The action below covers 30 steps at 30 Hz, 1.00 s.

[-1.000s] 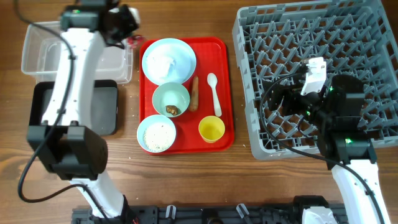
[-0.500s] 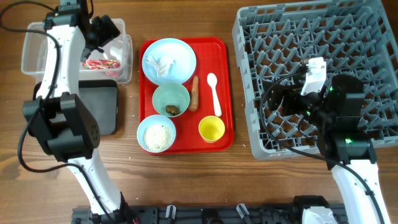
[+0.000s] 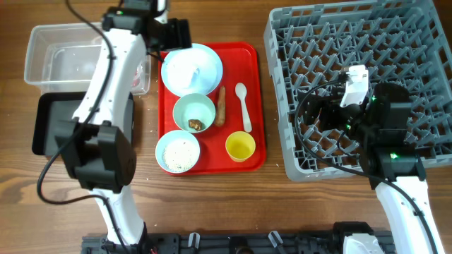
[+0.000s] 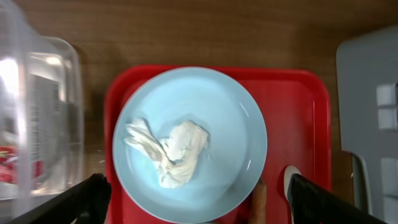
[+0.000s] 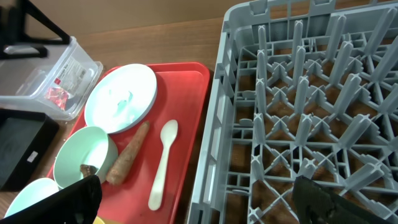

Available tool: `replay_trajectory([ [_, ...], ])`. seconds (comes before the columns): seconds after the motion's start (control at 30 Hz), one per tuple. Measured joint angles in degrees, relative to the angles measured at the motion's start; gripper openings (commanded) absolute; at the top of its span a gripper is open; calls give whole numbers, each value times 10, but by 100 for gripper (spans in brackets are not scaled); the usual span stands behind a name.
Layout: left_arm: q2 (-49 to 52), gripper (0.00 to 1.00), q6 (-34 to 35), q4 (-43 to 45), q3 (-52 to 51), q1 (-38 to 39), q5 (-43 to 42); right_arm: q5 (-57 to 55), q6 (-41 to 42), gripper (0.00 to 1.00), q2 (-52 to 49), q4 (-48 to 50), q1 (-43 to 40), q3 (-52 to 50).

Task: Sort waste into correct bins and load items into the dishwasher rack
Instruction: 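Grasp the white tissue on the plate with the left gripper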

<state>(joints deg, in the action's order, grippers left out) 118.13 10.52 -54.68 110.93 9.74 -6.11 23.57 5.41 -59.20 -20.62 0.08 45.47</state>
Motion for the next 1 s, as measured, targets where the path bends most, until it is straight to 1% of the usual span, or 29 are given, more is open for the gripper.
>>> replay_trajectory([
  [0.17,76,80,-4,10,-22,16,0,0,3,100,0,0,0,0],
  [0.27,109,78,-4,16,-28,16,0,0,4,100,0,0,0,0],
  [0.33,125,73,-4,18,-28,16,0,0,4,100,0,0,0,0],
  [0.37,131,68,-5,18,-28,16,0,0,4,100,0,0,0,0],
  [0.43,147,46,-6,18,-28,16,0,0,4,100,-1,0,0,0],
  [0.47,152,32,-4,18,-28,16,0,0,4,100,-1,0,0,0],
  [0.5,156,12,-6,18,-28,16,4,0,4,100,-1,0,0,0],
  [0.53,157,4,-7,18,-28,16,5,0,4,99,-1,0,0,0],
  [0.73,159,4,-9,14,-26,14,2,0,4,100,-1,-2,0,0],
  [0.87,156,4,-9,-29,-5,14,0,0,4,100,-1,-2,0,0],
  [0.93,142,4,-9,-41,21,13,0,0,4,100,-1,-2,0,0],
  [1.0,104,4,-9,-42,47,7,2,0,4,100,-1,-2,0,0],
])
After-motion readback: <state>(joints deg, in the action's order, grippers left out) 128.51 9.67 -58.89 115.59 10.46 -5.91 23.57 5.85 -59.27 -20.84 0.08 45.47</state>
